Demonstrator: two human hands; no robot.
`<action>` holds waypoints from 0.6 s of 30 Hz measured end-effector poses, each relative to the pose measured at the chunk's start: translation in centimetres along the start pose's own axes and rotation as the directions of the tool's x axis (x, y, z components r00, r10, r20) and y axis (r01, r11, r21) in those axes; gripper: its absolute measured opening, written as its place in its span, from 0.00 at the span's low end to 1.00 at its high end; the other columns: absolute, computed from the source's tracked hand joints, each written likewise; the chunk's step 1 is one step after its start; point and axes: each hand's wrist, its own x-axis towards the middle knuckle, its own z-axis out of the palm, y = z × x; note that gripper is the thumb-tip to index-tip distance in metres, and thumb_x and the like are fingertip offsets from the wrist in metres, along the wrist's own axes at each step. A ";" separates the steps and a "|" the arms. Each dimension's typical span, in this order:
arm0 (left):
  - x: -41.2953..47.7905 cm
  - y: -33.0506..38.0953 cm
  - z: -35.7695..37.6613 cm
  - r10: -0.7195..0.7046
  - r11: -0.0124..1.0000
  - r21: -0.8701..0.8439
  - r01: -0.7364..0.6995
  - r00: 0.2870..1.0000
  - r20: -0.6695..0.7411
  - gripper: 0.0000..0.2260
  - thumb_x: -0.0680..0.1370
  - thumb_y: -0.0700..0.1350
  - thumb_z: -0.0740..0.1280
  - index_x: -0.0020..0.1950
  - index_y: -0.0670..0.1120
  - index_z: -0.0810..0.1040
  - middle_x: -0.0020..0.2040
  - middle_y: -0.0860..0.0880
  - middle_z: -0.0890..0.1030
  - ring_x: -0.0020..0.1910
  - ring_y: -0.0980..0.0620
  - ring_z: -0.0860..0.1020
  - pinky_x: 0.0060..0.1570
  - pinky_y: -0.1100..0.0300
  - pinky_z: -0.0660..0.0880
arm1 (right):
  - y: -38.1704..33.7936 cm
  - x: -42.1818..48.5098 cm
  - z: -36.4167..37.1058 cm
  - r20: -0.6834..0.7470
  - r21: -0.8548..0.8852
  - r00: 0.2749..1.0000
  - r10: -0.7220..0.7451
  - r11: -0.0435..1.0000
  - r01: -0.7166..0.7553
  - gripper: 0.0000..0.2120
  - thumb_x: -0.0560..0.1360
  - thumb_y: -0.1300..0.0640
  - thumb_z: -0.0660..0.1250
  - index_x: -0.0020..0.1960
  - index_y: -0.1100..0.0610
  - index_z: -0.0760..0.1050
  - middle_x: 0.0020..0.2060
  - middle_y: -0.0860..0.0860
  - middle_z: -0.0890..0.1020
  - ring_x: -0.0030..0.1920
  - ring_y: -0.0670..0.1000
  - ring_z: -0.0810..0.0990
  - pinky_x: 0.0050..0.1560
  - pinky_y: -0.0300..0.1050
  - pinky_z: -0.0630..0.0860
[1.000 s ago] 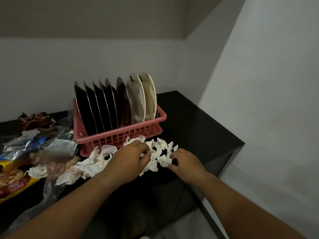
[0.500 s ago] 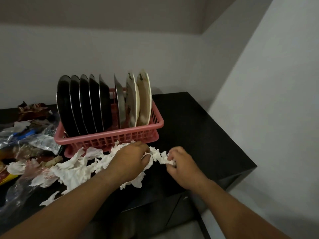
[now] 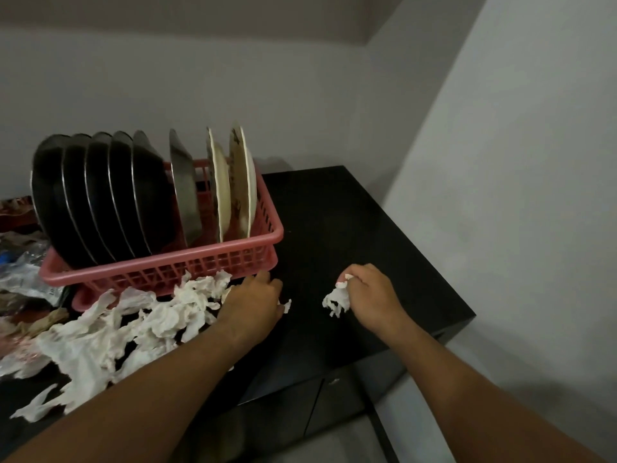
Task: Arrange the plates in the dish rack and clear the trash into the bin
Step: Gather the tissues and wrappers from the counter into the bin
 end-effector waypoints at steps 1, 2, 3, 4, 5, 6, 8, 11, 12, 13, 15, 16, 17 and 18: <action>0.2 0.0 0.2 -0.014 1.000 0.028 0.014 1.000 -0.017 0.20 0.77 0.55 0.66 0.66 0.50 0.73 0.63 0.47 0.72 0.60 0.47 0.73 0.55 0.53 0.73 | 0.2 0.2 0.0 0.005 0.024 1.000 0.026 0.999 -0.026 0.11 0.80 0.61 0.58 0.43 0.51 0.75 0.49 0.51 0.75 0.44 0.46 0.76 0.37 0.34 0.68; 0.4 0.0 0.3 -0.027 0.998 0.053 0.029 0.999 -0.022 0.20 0.76 0.55 0.66 0.66 0.50 0.74 0.63 0.47 0.71 0.60 0.46 0.73 0.55 0.53 0.73 | 0.4 0.5 0.0 0.013 0.028 0.999 0.045 0.999 -0.045 0.08 0.80 0.58 0.60 0.43 0.50 0.74 0.49 0.51 0.75 0.43 0.45 0.76 0.36 0.34 0.68; 0.5 0.0 0.3 -0.037 0.996 0.076 0.038 0.999 -0.015 0.18 0.76 0.55 0.66 0.64 0.50 0.75 0.62 0.47 0.71 0.59 0.46 0.73 0.55 0.52 0.73 | 0.5 0.7 0.0 0.016 0.022 0.998 0.062 0.998 -0.062 0.05 0.79 0.55 0.64 0.44 0.49 0.73 0.48 0.50 0.75 0.42 0.45 0.76 0.34 0.32 0.68; 0.6 0.0 0.4 -0.037 0.995 0.096 0.037 0.999 0.002 0.16 0.77 0.54 0.66 0.61 0.50 0.77 0.62 0.46 0.72 0.59 0.46 0.73 0.54 0.52 0.72 | 0.7 0.9 0.1 0.014 0.003 0.997 0.071 0.997 -0.071 0.05 0.77 0.52 0.67 0.44 0.48 0.72 0.47 0.49 0.75 0.41 0.45 0.77 0.31 0.31 0.68; 0.7 -0.1 0.5 -0.029 0.994 0.107 0.026 0.999 0.021 0.13 0.77 0.53 0.65 0.59 0.50 0.79 0.60 0.47 0.72 0.58 0.47 0.73 0.54 0.52 0.72 | 0.8 1.0 0.3 0.009 -0.028 0.997 0.071 0.997 -0.071 0.07 0.76 0.50 0.70 0.43 0.48 0.72 0.47 0.48 0.75 0.40 0.45 0.77 0.30 0.30 0.68; 0.8 -0.1 0.6 -0.012 0.994 0.104 0.009 0.999 0.035 0.12 0.78 0.52 0.64 0.58 0.50 0.79 0.59 0.47 0.73 0.57 0.47 0.73 0.54 0.53 0.72 | 1.0 1.1 0.5 0.001 -0.065 0.998 0.065 0.996 -0.065 0.08 0.74 0.50 0.72 0.42 0.48 0.73 0.46 0.48 0.76 0.39 0.45 0.78 0.28 0.30 0.68; 0.9 -0.1 0.6 0.033 0.996 0.077 -0.036 0.999 0.029 0.10 0.79 0.50 0.63 0.55 0.50 0.80 0.56 0.48 0.74 0.55 0.48 0.74 0.53 0.54 0.72 | 1.5 1.2 0.9 -0.038 -0.122 0.998 0.059 0.990 -0.063 0.10 0.74 0.55 0.73 0.39 0.49 0.72 0.44 0.49 0.76 0.37 0.45 0.77 0.25 0.29 0.68; 1.3 -0.2 0.2 0.105 0.994 0.013 -0.104 0.993 -0.059 0.07 0.79 0.48 0.64 0.51 0.49 0.80 0.52 0.49 0.74 0.50 0.50 0.75 0.50 0.56 0.74 | 2.5 1.4 1.4 -0.033 -0.192 0.995 0.099 0.976 -0.104 0.13 0.76 0.62 0.69 0.36 0.50 0.71 0.41 0.49 0.76 0.36 0.44 0.76 0.28 0.31 0.68; 1.4 -0.2 -0.2 0.114 0.993 -0.024 -0.116 0.991 -0.075 0.06 0.79 0.47 0.64 0.51 0.48 0.80 0.52 0.49 0.74 0.49 0.51 0.75 0.49 0.57 0.74 | 2.8 1.4 1.6 -0.005 -0.223 0.993 0.116 0.968 -0.114 0.13 0.76 0.63 0.67 0.37 0.50 0.70 0.40 0.49 0.77 0.37 0.46 0.77 0.31 0.35 0.70; 1.6 -0.2 -0.6 0.118 0.990 -0.061 -0.123 0.990 -0.082 0.05 0.80 0.46 0.64 0.51 0.48 0.79 0.52 0.49 0.75 0.49 0.52 0.76 0.49 0.58 0.75 | 3.0 1.3 1.8 0.026 -0.256 0.991 0.133 0.959 -0.122 0.13 0.77 0.64 0.66 0.38 0.50 0.69 0.40 0.50 0.77 0.37 0.47 0.77 0.32 0.38 0.70; 1.8 0.0 -1.4 0.098 0.984 -0.138 -0.110 0.991 -0.094 0.05 0.81 0.46 0.63 0.51 0.47 0.77 0.52 0.49 0.76 0.48 0.51 0.77 0.49 0.58 0.75 | 3.5 1.2 2.1 0.071 -0.314 0.987 0.142 0.943 -0.114 0.14 0.76 0.65 0.66 0.40 0.48 0.68 0.41 0.49 0.76 0.38 0.47 0.77 0.33 0.39 0.69; 1.9 0.1 -1.8 0.065 0.977 -0.194 -0.084 0.992 -0.105 0.05 0.81 0.46 0.62 0.52 0.47 0.77 0.51 0.50 0.77 0.48 0.51 0.78 0.49 0.58 0.74 | 3.7 1.2 2.2 0.082 -0.325 0.988 0.131 0.941 -0.098 0.15 0.76 0.65 0.67 0.42 0.47 0.67 0.42 0.49 0.76 0.39 0.47 0.77 0.33 0.38 0.70; 1.9 0.1 -2.2 0.024 0.966 -0.253 -0.051 0.994 -0.109 0.05 0.81 0.46 0.62 0.52 0.47 0.76 0.51 0.50 0.78 0.48 0.51 0.78 0.47 0.59 0.73 | 3.8 1.2 2.3 0.090 -0.315 0.989 0.113 0.946 -0.079 0.15 0.75 0.66 0.67 0.43 0.46 0.67 0.42 0.49 0.76 0.39 0.47 0.77 0.33 0.38 0.70; 1.9 0.2 -2.5 -0.014 0.953 -0.302 -0.019 0.994 -0.106 0.04 0.81 0.45 0.62 0.52 0.47 0.75 0.50 0.50 0.79 0.48 0.51 0.78 0.46 0.60 0.71 | 3.8 1.3 2.3 0.098 -0.288 0.991 0.087 0.956 -0.056 0.15 0.75 0.66 0.66 0.45 0.46 0.68 0.43 0.49 0.76 0.40 0.47 0.77 0.34 0.39 0.72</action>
